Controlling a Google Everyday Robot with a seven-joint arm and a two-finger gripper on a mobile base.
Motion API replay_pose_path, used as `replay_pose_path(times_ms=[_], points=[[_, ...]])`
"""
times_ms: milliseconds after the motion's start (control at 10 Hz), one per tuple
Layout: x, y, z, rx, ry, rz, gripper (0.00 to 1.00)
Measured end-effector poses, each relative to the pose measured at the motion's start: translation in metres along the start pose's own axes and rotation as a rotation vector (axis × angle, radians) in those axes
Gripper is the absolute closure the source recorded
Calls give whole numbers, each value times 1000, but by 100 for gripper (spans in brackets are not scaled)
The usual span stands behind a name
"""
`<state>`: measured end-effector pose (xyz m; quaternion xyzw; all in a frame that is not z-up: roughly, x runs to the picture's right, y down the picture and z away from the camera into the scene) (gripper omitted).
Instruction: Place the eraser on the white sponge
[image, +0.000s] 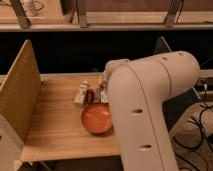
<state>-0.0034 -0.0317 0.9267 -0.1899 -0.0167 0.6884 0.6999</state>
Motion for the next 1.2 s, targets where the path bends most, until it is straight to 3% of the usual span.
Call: replay_pose_path(times_ms=[200,300,800,1200], points=[[0,0,0,0,0,0,76],[0,0,0,0,1,0,74],[2,-1,1,1,4,0,25],[5,-2,3,3,11,1,20]])
